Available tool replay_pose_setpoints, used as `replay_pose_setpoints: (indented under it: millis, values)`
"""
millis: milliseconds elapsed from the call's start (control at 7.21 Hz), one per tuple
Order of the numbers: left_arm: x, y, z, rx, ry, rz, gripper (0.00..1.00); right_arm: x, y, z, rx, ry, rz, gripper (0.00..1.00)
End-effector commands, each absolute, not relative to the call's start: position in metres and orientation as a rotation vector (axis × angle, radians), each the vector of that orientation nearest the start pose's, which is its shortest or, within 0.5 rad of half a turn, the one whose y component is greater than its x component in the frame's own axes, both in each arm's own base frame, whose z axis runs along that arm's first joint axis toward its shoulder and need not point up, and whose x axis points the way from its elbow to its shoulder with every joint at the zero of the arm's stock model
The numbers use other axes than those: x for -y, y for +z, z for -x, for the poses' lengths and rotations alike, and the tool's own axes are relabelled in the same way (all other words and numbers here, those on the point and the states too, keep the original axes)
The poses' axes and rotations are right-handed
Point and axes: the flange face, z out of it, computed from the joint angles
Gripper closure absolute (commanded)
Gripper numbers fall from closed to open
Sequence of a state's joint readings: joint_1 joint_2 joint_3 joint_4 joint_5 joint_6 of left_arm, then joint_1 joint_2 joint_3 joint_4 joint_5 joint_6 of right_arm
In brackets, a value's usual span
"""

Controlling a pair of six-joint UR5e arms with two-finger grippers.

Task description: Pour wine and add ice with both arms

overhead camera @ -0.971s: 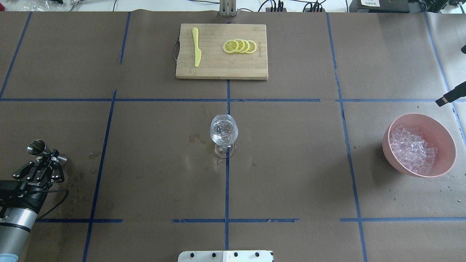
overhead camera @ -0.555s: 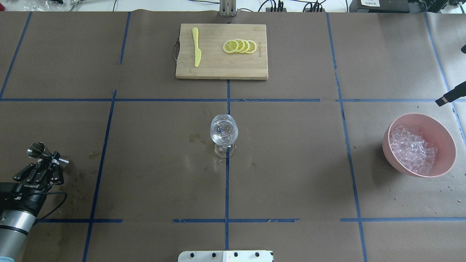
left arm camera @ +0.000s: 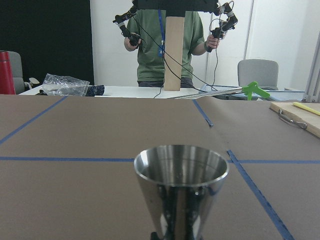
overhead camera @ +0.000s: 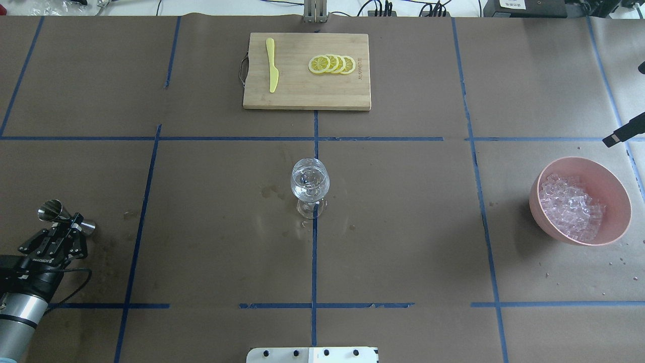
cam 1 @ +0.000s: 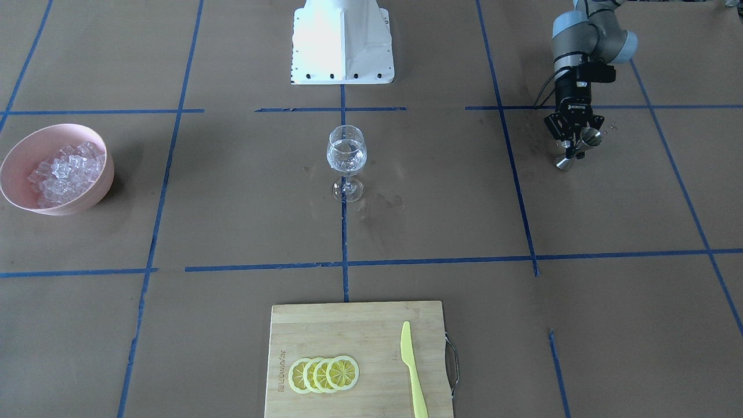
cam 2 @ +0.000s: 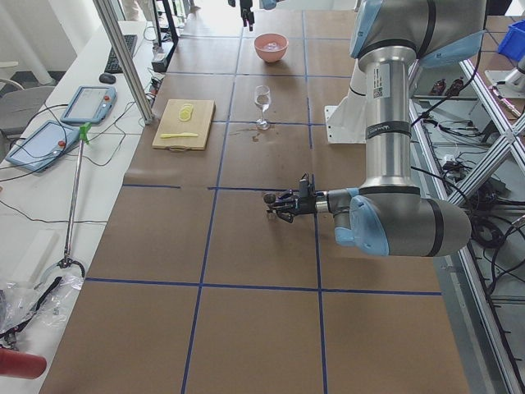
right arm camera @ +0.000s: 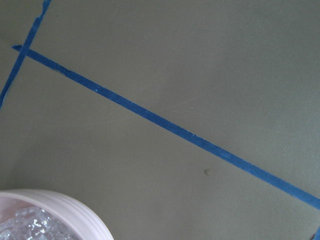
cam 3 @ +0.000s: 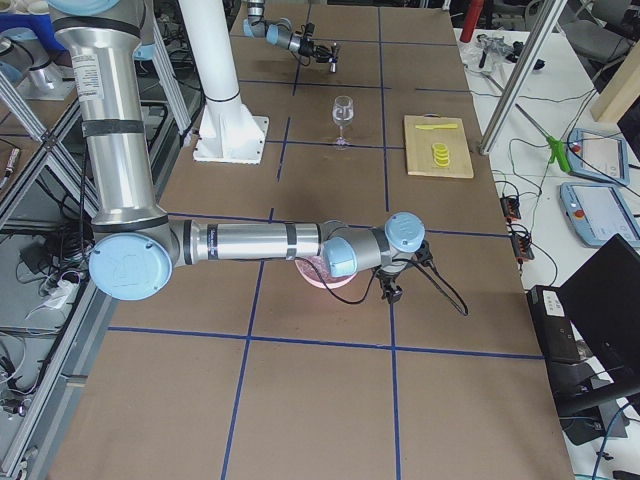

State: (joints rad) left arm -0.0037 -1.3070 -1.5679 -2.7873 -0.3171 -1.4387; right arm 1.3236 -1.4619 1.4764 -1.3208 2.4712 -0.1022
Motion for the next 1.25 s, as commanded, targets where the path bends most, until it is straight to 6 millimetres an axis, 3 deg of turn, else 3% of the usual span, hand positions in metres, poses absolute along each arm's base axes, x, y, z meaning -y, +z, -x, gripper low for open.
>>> replay_pose_setpoints:
  millis: [0, 139, 278, 416, 555, 1110]
  values:
    - [0.2285, 0.6160, -0.3501, -0.727, -0.478, -1.201, 0.76, 0.5475, 0.6133, 0.0811, 0.918, -0.441, -0.181, 0.00]
    - [0.2285, 0.6160, -0.3501, -0.723, -0.473, -1.203, 0.69, 0.5475, 0.6133, 0.0811, 0.918, -0.441, -0.181, 0.00]
    - [0.2285, 0.6161, -0.3497, -0.720, -0.468, -1.203, 0.32, 0.5475, 0.6133, 0.0811, 0.918, -0.441, -0.181, 0.00]
    - [0.2285, 0.6159, -0.3496, -0.721, -0.469, -1.203, 0.10, 0.5469, 0.6134, 0.0809, 0.918, -0.441, -0.181, 0.00]
    - [0.2284, 0.6153, -0.3491, -0.730, -0.475, -1.199, 0.01, 0.5469, 0.6134, 0.0809, 0.918, -0.441, -0.181, 0.00]
    - [0.2266, 0.6136, -0.3503, -0.731, -0.425, -1.180, 0.00, 0.5456, 0.6134, 0.0807, 0.920, -0.442, -0.181, 0.00]
